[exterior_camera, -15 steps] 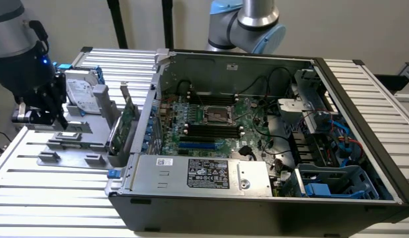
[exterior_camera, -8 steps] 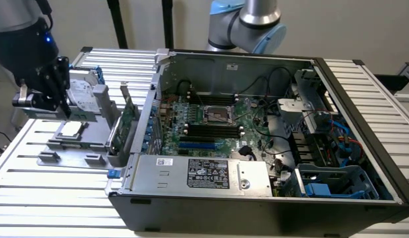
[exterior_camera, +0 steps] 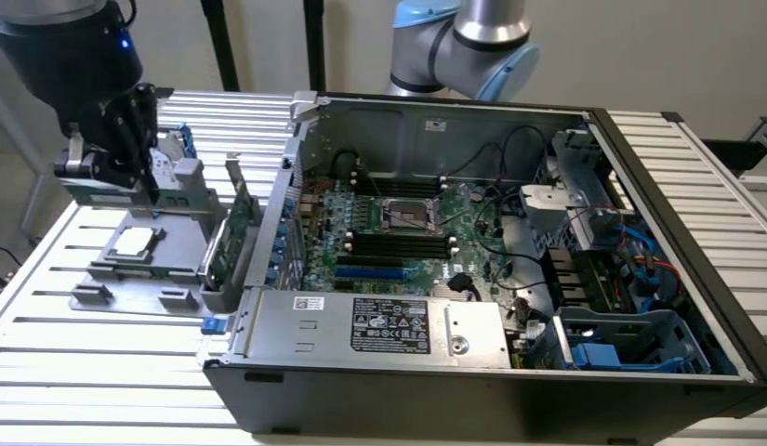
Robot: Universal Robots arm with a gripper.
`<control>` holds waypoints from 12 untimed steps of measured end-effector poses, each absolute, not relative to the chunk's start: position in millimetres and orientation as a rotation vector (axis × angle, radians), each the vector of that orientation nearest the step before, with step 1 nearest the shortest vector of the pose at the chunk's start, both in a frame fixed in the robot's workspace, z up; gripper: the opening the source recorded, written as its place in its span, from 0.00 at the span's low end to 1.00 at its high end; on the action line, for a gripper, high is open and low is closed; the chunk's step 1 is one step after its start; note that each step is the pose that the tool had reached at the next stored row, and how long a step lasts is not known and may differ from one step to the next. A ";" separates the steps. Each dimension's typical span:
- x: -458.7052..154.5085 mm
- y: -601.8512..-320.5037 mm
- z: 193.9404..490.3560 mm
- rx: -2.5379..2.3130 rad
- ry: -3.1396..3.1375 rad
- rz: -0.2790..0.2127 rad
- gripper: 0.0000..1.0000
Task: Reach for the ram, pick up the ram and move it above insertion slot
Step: 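Pick up the ram and move it above insertion slot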
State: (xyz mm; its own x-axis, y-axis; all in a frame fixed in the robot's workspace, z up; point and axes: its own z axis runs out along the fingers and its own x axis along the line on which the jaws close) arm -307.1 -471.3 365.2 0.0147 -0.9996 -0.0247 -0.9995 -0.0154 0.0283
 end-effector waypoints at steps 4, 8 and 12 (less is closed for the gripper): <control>-289.0 -471.3 367.9 2.247 -2.212 -0.083 0.14; -270.6 -471.3 369.0 2.259 -2.222 -0.110 0.14; -252.6 -471.3 370.0 2.270 -2.232 -0.136 0.14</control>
State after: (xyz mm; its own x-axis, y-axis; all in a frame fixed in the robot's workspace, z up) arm -252.6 -471.3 370.0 0.0156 -0.9956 -0.0922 -0.9995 -0.0182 0.0274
